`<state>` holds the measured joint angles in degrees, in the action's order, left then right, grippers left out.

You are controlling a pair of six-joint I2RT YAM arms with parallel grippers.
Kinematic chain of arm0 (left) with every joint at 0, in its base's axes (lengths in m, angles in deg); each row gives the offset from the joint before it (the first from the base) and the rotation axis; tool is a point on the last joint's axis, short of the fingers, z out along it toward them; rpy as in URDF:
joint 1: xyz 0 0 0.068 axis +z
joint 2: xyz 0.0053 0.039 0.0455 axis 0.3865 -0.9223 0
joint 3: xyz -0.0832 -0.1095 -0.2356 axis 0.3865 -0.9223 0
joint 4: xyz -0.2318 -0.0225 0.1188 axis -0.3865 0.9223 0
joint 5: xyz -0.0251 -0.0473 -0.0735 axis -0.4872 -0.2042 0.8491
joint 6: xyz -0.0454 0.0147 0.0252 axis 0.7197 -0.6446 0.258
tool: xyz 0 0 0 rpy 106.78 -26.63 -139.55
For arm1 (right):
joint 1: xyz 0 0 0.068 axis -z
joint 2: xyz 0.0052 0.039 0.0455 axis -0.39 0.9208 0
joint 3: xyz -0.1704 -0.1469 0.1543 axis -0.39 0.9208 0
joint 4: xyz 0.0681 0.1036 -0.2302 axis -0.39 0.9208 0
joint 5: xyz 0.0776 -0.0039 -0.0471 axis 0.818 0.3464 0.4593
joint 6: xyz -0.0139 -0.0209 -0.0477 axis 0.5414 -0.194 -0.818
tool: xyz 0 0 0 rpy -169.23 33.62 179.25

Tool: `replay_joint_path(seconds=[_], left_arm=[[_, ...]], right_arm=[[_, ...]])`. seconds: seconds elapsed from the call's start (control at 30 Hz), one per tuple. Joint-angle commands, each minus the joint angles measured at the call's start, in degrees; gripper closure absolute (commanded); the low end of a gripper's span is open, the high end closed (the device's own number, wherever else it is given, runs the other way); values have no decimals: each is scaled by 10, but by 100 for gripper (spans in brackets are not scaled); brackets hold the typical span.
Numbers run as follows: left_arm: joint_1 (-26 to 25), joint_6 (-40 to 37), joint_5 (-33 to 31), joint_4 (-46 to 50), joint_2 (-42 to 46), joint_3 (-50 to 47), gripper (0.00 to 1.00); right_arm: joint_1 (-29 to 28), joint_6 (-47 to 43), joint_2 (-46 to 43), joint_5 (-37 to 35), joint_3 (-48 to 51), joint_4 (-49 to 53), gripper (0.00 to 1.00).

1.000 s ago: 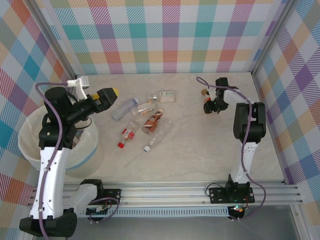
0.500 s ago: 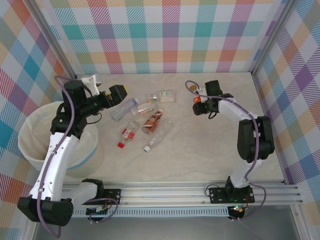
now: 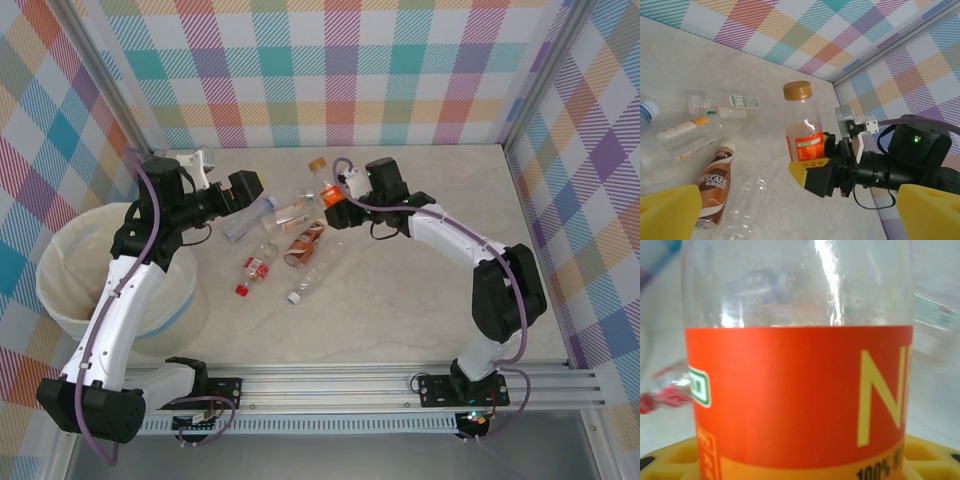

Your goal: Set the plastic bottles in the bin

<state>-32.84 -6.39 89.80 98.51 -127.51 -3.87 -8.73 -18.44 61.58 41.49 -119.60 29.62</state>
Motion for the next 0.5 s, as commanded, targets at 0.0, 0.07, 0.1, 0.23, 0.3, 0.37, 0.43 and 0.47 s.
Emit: replay_joint_path(seconds=[0.0, 0.07, 0.1, 0.23, 0.3, 0.37, 0.43, 0.47], left_arm=[[-8, 13, 23, -34, -10, -6, 0], [-10, 20, 28, -40, -17, -8, 0], [-11, 22, 29, -42, -21, -8, 0], [-20, 33, 38, -58, -39, -12, 0], [-24, 35, 45, -62, -51, -10, 0], [-31, 34, 50, -64, -63, -4, 0], [-38, 33, 44, -67, -72, 0, 0], [-40, 32, 35, -66, -74, 1, 0]], right_arm=[[-38, 55, -1, 37, -17, -42, 61], [-56, 82, -5, 53, -8, -67, 61], [-63, 94, -7, 54, -5, -74, 61], [-82, 120, -12, 62, -3, -95, 61], [-89, 113, -10, 79, -5, -103, 61], [-94, 109, -4, 88, -16, -100, 60], [-96, 109, 1, 99, -27, -96, 60], [-97, 110, 3, 104, -28, -100, 60]])
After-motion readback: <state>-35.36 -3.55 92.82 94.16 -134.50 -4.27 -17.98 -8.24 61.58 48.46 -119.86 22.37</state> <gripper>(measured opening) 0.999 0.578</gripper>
